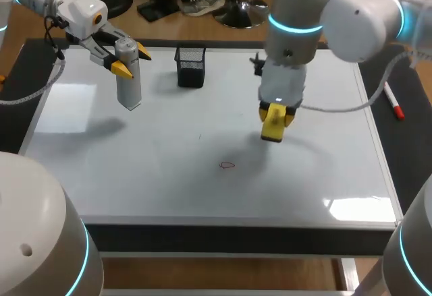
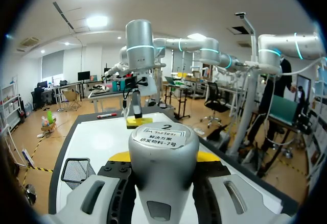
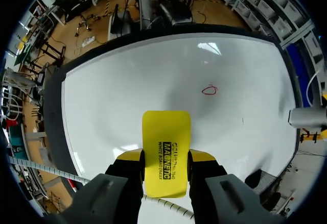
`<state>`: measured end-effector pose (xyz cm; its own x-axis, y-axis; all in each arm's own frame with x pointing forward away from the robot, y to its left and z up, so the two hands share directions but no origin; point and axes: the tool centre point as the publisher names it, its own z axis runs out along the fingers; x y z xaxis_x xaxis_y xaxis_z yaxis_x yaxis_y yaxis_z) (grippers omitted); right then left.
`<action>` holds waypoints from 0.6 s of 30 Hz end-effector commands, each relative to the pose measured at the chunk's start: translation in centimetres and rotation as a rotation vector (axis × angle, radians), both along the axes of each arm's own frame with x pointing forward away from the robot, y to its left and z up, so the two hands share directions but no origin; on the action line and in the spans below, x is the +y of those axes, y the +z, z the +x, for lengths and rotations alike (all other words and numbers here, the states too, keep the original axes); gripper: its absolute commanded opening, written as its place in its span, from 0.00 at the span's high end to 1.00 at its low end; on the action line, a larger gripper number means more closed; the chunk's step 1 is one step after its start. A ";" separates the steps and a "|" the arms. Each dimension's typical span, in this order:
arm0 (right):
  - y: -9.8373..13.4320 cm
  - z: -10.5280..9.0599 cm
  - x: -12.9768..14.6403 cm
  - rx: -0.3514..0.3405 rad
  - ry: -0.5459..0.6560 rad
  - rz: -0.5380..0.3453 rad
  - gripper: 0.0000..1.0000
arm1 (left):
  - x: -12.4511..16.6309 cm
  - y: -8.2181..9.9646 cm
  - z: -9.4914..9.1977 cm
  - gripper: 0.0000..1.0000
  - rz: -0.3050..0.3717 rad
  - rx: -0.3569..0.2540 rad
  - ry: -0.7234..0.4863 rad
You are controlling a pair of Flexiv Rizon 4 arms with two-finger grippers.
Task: Pick up the inspection probe, press it on each red-marked spot on the whiteboard one by one, put down the probe, pick up the eraser, and wipe off all the red marks.
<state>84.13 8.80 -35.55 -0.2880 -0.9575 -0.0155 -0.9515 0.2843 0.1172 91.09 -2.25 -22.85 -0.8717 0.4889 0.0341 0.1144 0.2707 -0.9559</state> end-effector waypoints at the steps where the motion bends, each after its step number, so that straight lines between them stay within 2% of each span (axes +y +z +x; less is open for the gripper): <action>1: 0.0 -1.3 1.9 -0.049 0.014 -0.024 1.00 | 0.0 0.2 -0.1 1.00 0.004 -0.002 0.002; 18: -2.7 -4.9 9.3 -0.026 0.156 0.042 1.00 | 0.0 0.2 -0.1 1.00 0.004 -0.002 0.002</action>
